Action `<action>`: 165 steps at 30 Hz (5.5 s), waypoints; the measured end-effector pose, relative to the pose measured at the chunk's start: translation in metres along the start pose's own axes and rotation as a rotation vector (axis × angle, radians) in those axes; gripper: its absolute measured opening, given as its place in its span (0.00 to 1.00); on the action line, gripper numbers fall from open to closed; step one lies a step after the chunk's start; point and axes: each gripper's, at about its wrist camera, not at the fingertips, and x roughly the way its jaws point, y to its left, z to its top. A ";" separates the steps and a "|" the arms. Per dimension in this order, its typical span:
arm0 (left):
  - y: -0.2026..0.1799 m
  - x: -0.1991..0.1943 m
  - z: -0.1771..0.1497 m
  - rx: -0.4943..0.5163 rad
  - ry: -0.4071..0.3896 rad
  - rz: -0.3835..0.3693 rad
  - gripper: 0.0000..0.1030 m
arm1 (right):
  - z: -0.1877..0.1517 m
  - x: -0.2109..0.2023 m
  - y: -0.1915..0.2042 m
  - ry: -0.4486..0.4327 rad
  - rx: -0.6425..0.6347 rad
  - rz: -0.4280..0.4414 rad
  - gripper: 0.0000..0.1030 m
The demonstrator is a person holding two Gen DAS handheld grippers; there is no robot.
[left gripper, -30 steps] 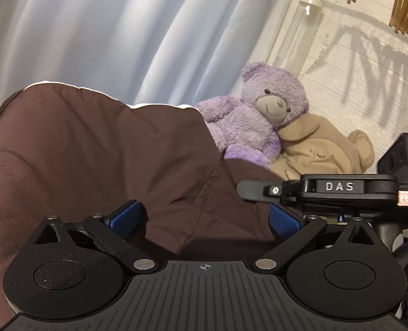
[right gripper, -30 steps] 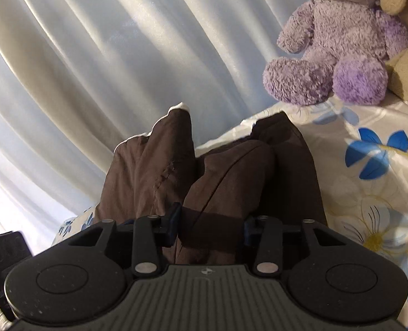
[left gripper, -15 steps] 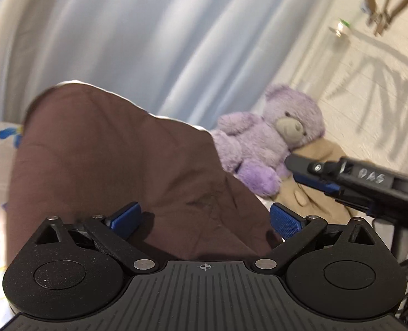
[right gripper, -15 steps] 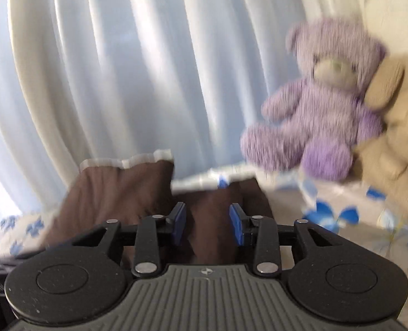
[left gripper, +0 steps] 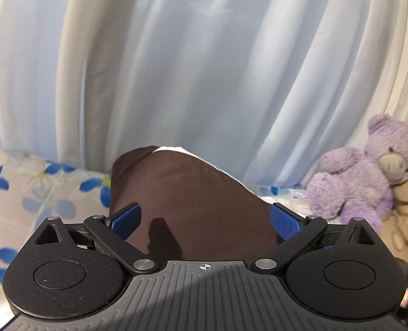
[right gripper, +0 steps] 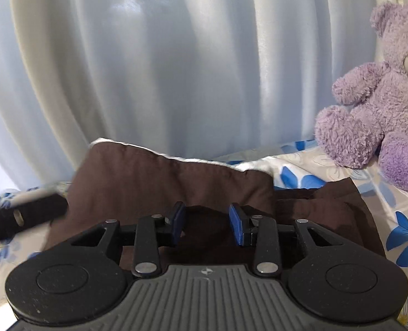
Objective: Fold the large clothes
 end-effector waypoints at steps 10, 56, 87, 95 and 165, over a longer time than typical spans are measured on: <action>0.008 0.064 -0.029 -0.034 0.155 0.009 1.00 | -0.036 0.019 -0.068 -0.091 0.156 -0.024 0.44; 0.099 -0.044 -0.084 -0.253 0.242 -0.298 1.00 | -0.092 -0.094 -0.078 0.070 0.089 0.150 0.24; 0.139 -0.013 -0.066 -0.445 0.236 -0.434 0.94 | -0.069 -0.026 -0.158 0.224 0.494 0.514 0.43; 0.164 -0.049 -0.049 -0.450 0.188 -0.367 0.94 | -0.050 -0.025 -0.106 0.251 0.428 0.593 0.40; 0.094 -0.226 -0.141 -0.011 0.322 0.245 1.00 | -0.154 -0.164 0.123 0.324 -0.183 -0.119 0.99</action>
